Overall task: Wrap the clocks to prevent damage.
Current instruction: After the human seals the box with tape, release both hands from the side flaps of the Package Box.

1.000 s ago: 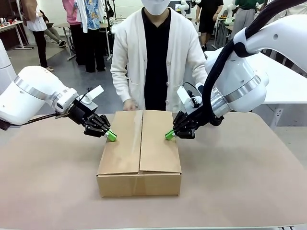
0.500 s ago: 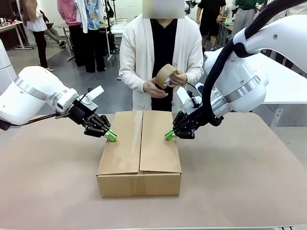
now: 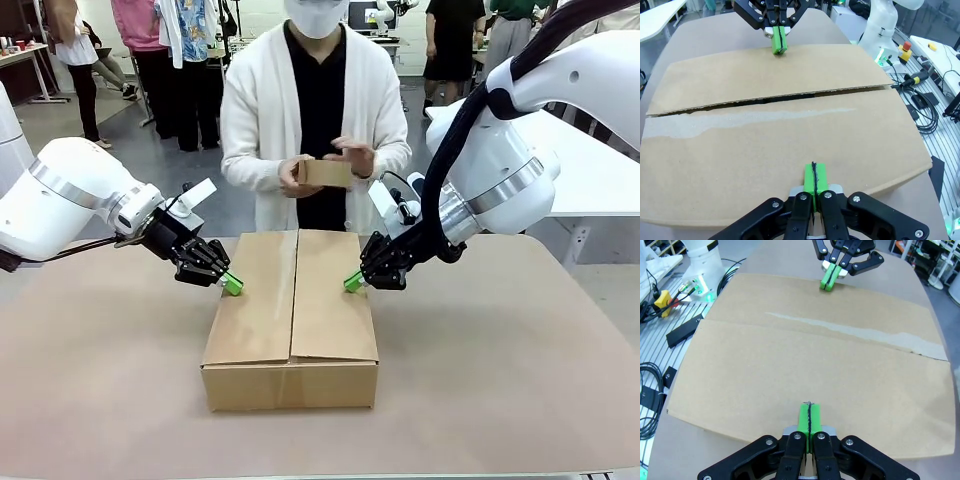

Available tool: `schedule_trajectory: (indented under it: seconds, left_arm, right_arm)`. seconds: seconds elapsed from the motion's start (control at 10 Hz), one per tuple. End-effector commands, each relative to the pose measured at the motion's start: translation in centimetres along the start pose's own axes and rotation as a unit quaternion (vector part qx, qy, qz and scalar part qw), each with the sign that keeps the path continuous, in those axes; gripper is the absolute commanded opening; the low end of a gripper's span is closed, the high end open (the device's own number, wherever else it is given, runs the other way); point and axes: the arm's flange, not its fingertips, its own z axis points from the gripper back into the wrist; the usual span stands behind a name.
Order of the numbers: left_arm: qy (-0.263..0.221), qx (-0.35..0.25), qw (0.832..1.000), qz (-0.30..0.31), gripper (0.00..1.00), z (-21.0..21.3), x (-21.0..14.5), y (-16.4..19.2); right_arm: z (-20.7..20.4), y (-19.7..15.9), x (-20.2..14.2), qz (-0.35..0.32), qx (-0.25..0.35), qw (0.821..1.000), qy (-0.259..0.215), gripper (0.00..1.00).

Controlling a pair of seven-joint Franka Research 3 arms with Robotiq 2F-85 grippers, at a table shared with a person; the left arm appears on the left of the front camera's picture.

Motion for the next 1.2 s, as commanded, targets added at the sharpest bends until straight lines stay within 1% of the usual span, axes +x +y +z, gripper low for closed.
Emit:
schedule_trajectory:
  seconds: [0.0, 1.1]
  left_arm:
    - [0.003, 0.001, 1.0, 0.001, 0.0, -0.18, -0.25, 0.03]
    - [0.003, 0.001, 1.0, 0.001, 0.0, -0.18, -0.25, 0.03]
  right_arm:
    - [-0.26, 0.03, -0.15, -0.008, -0.001, 1.0, 0.007, 0.01]
    - [-0.26, 0.03, -0.15, -0.008, -0.001, 1.0, 0.007, 0.01]
